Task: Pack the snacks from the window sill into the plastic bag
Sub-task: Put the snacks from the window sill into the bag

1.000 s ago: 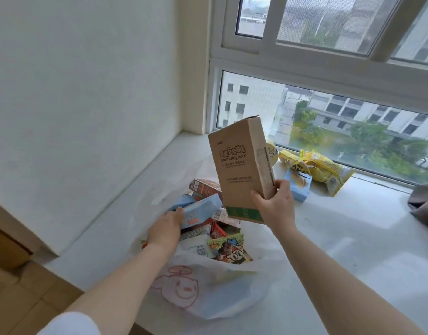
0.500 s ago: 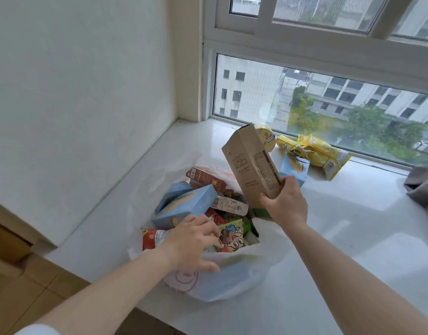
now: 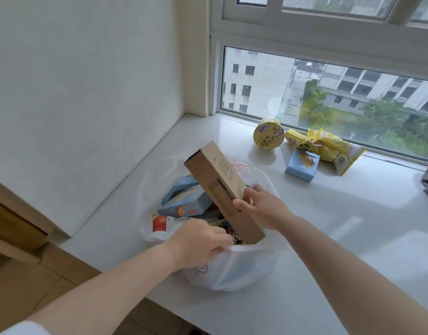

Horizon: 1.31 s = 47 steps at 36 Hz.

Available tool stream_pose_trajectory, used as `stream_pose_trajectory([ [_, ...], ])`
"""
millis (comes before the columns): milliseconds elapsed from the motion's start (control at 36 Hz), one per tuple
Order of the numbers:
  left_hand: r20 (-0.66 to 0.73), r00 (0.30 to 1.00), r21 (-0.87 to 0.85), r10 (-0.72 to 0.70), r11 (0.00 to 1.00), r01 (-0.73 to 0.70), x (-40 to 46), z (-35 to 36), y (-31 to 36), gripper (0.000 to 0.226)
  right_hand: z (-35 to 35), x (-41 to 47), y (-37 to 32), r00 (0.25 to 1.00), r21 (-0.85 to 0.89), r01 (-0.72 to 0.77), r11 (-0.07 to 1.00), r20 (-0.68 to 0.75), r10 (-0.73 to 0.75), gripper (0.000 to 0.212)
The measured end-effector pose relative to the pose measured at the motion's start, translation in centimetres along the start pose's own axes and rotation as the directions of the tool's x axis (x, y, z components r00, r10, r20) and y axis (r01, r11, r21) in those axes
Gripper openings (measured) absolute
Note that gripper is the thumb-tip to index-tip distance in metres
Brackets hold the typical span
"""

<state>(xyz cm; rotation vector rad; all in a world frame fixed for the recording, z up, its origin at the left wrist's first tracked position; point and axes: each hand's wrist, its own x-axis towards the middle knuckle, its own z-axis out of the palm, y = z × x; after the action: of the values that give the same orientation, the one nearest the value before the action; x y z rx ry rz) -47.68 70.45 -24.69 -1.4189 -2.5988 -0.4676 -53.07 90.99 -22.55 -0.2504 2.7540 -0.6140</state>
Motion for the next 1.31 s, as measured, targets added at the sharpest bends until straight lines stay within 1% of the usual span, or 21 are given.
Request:
stream_pose_trajectory([
  [56,-0.06,0.998,0.031,-0.02,0.999,0.022,0.1,-0.2,0.1,0.017,-0.5,0.3,0.0,0.998,-0.009,-0.007,1.0,0.056,0.007,0.036],
  [111,-0.118,0.99,0.045,-0.083,0.995,0.089,-0.1,-0.3,0.1,0.016,-1.0,0.6,0.0,0.992,-0.07,0.003,0.998,0.122,0.005,0.046],
  [167,-0.152,0.977,0.054,-0.147,0.986,0.157,-0.4,-0.3,0.0,0.017,-1.6,0.9,-0.5,0.989,-0.155,0.013,0.988,0.145,0.01,0.055],
  [250,-0.187,0.963,0.088,-0.191,0.974,0.21,-0.4,-0.7,0.0,0.021,-2.3,1.7,-2.1,0.999,-0.167,0.018,0.986,0.047,-0.01,0.058],
  [333,-0.226,0.944,0.114,-0.241,0.956,0.272,-0.3,-1.4,0.2,0.024,-2.5,3.1,-4.0,0.985,-0.062,0.069,0.996,-0.151,-0.078,0.051],
  [389,-0.225,0.936,0.116,-0.271,0.946,0.302,-0.4,-1.7,0.4,0.025,-2.5,3.9,-5.5,0.971,0.008,0.129,0.992,-0.206,-0.125,0.054],
  [472,-0.215,0.926,0.12,-0.31,0.933,0.34,-0.5,-1.9,0.5,0.026,-2.4,5.1,-7.5,0.965,-0.086,0.199,0.976,-0.155,-0.21,0.069],
  [528,-0.212,0.918,0.122,-0.335,0.923,0.365,-0.6,-2.1,0.5,0.026,-2.2,5.8,-8.5,0.967,-0.183,0.217,0.959,-0.096,-0.237,0.063],
  [611,-0.21,0.911,0.138,-0.354,0.912,0.386,-0.7,-2.4,0.6,0.03,-2.1,6.2,-9.0,0.97,-0.229,0.237,0.944,0.002,-0.243,0.048],
  [667,-0.211,0.907,0.141,-0.364,0.907,0.396,-0.9,-2.4,0.5,0.031,-1.6,6.0,-8.7,0.962,-0.264,0.275,0.925,0.087,-0.261,0.047],
  [722,-0.218,0.9,0.138,-0.378,0.901,0.412,-0.9,-2.3,0.5,0.03,-0.6,5.8,-7.5,0.962,-0.214,0.271,0.938,0.081,-0.26,0.05],
  [778,-0.231,0.889,0.136,-0.394,0.892,0.431,-0.6,-2.2,0.5,0.028,0.2,5.4,-6.3,0.975,-0.075,0.216,0.973,0.075,-0.211,0.043],
  [833,-0.24,0.883,0.137,-0.403,0.887,0.441,0.0,-2.1,0.6,0.022,0.3,4.9,-5.7,0.976,0.011,0.212,0.977,0.051,-0.212,0.037],
  [917,-0.254,0.883,0.137,-0.395,0.889,0.437,0.7,-2.2,0.6,0.017,0.2,4.3,-5.5,0.962,-0.046,0.267,0.963,0.067,-0.264,0.035],
  [1000,-0.231,0.886,0.11,-0.403,0.894,0.435,1.2,-1.7,0.6,0.019,1.4,4.4,-4.5,0.95,-0.078,0.275,0.958,0.178,-0.258,0.032],
  [1056,-0.217,0.869,0.071,-0.445,0.881,0.468,1.6,-1.6,0.6,0.017,1.6,4.3,-4.2,0.941,-0.11,0.297,0.948,0.204,-0.271,0.035],
  [1111,-0.133,0.843,0.005,-0.521,0.85,0.526,2.1,-1.9,0.5,0.016,1.1,4.1,-4.4,0.945,-0.149,0.287,0.946,0.203,-0.255,0.035],
  [1139,-0.057,0.817,-0.029,-0.574,0.819,0.574,2.2,-2.1,0.3,0.017,0.9,4.1,-4.5,0.944,-0.156,0.3,0.941,0.193,-0.269,0.037],
  [1194,0.056,0.755,-0.106,-0.653,0.748,0.655,2.1,-2.5,-0.4,0.017,0.7,4.3,-4.3,0.949,-0.114,0.299,0.947,0.138,-0.283,0.049],
  [1250,0.122,0.725,-0.148,-0.677,0.71,0.688,2.2,-2.8,-1.1,0.014,0.8,4.6,-3.3,0.976,0.031,0.215,0.976,0.017,-0.216,0.061],
  [1306,0.159,0.723,-0.144,-0.673,0.708,0.691,2.4,-3.2,-1.4,0.014,0.9,4.6,-2.2,0.987,0.104,0.135,0.985,-0.104,-0.124,0.057],
])
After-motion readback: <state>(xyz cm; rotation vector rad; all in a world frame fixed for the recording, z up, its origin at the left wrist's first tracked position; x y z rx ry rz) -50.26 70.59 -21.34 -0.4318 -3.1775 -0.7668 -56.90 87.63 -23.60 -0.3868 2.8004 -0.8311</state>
